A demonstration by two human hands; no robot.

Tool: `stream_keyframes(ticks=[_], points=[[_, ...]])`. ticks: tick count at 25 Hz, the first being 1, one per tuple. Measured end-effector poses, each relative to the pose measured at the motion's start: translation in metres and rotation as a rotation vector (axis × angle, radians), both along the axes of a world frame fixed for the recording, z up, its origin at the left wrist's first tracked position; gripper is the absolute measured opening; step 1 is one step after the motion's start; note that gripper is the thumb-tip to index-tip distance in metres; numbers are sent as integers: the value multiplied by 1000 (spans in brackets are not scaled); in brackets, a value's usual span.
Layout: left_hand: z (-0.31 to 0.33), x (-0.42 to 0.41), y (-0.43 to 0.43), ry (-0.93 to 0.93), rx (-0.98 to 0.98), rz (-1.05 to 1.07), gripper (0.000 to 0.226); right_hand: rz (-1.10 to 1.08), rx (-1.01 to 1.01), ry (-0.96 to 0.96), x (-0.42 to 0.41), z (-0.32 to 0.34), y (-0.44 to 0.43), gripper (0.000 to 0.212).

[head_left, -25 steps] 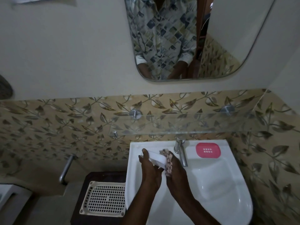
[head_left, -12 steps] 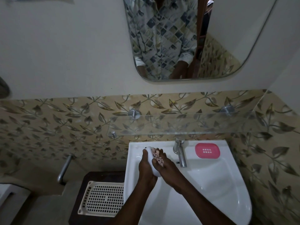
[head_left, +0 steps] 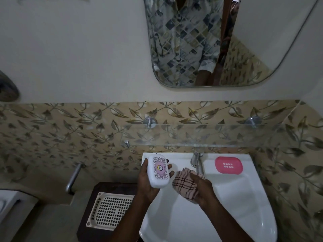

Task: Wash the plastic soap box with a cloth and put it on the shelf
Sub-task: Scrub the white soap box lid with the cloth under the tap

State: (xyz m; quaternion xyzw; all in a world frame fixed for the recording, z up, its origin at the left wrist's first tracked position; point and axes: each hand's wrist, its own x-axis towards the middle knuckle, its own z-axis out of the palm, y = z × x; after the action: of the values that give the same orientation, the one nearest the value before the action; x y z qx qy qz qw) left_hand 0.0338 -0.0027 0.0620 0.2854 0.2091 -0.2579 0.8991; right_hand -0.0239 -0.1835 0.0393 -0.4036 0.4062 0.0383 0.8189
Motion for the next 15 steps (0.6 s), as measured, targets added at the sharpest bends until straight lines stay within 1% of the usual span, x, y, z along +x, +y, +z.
stream_keyframes(ticks=[2,4,8,9,10,11,12,13,14,15], points=[[-4,-4,12,-1,-45,2,60,41,55,21,11,-13,13,30],[-1,-8,20,-18,-61,40,57,18,99,-12,27,-19,27,32],[16,-12,23,3,-129,96,61,36,75,-98,74,-29,39,37],[18,-13,21,14,-129,90,61,52,37,-93,84,-33,40,38],[17,-15,19,23,-118,79,61,75,-66,-39,93,-37,42,37],[16,-17,18,30,-109,68,62,115,-255,61,100,-40,45,36],[15,-19,17,27,-95,59,63,182,-511,167,106,-42,49,38],[15,-21,17,16,-71,55,66,256,-769,233,109,-43,52,46],[16,-23,17,3,-44,41,73,360,-1016,267,110,-42,56,57],[18,-26,18,0,-45,32,86,466,-1215,284,110,-40,59,64]])
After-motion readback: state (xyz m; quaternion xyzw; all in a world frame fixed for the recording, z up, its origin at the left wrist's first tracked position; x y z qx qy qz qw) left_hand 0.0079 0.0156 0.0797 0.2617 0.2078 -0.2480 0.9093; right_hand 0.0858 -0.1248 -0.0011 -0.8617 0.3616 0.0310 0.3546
